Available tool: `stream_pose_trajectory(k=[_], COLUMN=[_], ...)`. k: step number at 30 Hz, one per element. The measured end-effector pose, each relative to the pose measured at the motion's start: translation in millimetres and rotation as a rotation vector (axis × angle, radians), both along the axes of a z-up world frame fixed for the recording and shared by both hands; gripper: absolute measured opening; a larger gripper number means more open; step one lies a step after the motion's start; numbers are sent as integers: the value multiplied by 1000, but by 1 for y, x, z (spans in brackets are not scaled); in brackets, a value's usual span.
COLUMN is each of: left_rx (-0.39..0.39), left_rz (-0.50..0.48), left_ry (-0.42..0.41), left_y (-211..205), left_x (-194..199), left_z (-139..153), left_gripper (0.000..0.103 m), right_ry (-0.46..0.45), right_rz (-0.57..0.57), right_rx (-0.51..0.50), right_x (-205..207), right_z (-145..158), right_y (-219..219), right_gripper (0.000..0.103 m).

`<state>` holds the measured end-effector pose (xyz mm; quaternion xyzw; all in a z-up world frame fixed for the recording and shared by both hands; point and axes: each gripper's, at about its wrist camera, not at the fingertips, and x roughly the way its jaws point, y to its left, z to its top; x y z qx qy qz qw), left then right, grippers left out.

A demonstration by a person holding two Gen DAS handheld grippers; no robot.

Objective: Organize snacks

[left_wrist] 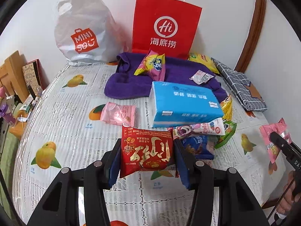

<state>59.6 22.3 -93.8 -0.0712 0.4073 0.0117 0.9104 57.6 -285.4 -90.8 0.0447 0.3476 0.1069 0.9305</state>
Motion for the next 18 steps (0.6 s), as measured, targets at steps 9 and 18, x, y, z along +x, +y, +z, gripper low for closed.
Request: stream_pose_trajectory(k=[9, 18], left_rx=[-25, -30], left_rz=[-6, -15], left_ry=[-18, -40], left_y=[5, 8], left_x=[3, 11], left_z=[18, 34], left_gripper=[49, 49], right_ry=[-23, -40], right_rz=[-2, -1], right_rx=[-1, -8], right_x=[2, 10], right_z=[15, 29], right_y=[3, 7], right_gripper=[55, 55])
